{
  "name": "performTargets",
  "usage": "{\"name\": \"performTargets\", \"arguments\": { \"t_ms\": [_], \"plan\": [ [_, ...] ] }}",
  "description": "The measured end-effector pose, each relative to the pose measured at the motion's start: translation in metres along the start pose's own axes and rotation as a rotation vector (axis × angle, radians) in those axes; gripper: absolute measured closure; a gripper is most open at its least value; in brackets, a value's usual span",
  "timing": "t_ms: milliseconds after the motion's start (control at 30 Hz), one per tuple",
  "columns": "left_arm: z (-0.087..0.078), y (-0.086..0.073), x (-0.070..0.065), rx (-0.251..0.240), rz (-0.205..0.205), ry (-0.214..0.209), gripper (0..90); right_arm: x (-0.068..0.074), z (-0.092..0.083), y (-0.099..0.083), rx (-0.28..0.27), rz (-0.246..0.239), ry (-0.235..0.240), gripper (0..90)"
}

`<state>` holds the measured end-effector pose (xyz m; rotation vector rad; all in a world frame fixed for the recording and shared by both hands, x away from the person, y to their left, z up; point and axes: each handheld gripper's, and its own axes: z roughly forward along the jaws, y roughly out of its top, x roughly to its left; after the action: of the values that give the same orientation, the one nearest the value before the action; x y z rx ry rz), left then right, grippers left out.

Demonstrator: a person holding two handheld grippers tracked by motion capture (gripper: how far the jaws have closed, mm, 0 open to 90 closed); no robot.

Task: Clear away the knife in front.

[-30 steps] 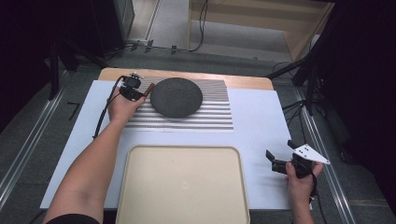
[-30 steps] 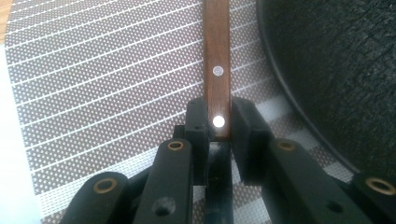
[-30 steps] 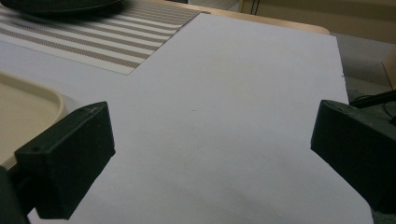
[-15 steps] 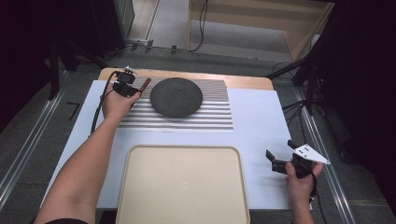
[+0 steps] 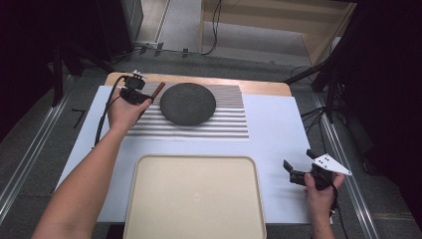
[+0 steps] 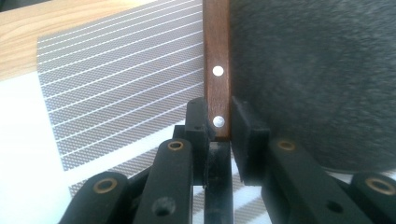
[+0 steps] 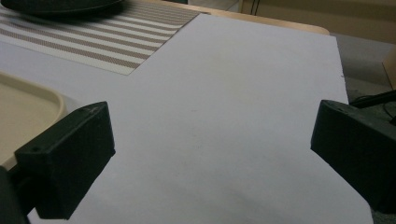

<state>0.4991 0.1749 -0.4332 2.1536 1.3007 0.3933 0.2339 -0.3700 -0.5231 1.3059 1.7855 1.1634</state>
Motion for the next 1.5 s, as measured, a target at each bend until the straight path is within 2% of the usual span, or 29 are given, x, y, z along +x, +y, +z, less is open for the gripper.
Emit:
{"name": "performTargets", "arguments": {
  "t_ms": [100,433,533,600,900,1133,1500],
  "plan": [
    [-0.006,-0.004,-0.007,-0.016,0.001,-0.009,76.8,0.000,0.000,0.000,0.002,0.000,0.000,0.0],
    [-0.026,-0.022,-0.028,-0.051,0.041,-0.037,76.8,0.001,0.000,0.000,0.002,0.000,-0.003,0.0],
    [-0.032,-0.029,-0.031,-0.060,0.042,-0.054,76.8,0.001,0.000,0.000,0.002,-0.004,-0.003,0.0],
    [-0.036,-0.035,-0.033,-0.075,0.028,-0.065,76.8,0.001,0.000,0.000,0.003,-0.005,-0.005,0.0],
    [-0.059,-0.063,-0.041,-0.101,0.034,-0.098,76.8,0.001,0.000,0.000,0.003,-0.005,-0.007,0.0],
    [-0.075,-0.080,-0.052,-0.124,0.057,-0.108,76.8,0.001,0.000,0.000,0.003,-0.004,-0.007,0.0],
    [-0.090,-0.108,-0.075,-0.140,0.090,-0.144,76.8,0.001,0.000,0.000,0.001,-0.005,-0.007,0.0]
  ]
}}
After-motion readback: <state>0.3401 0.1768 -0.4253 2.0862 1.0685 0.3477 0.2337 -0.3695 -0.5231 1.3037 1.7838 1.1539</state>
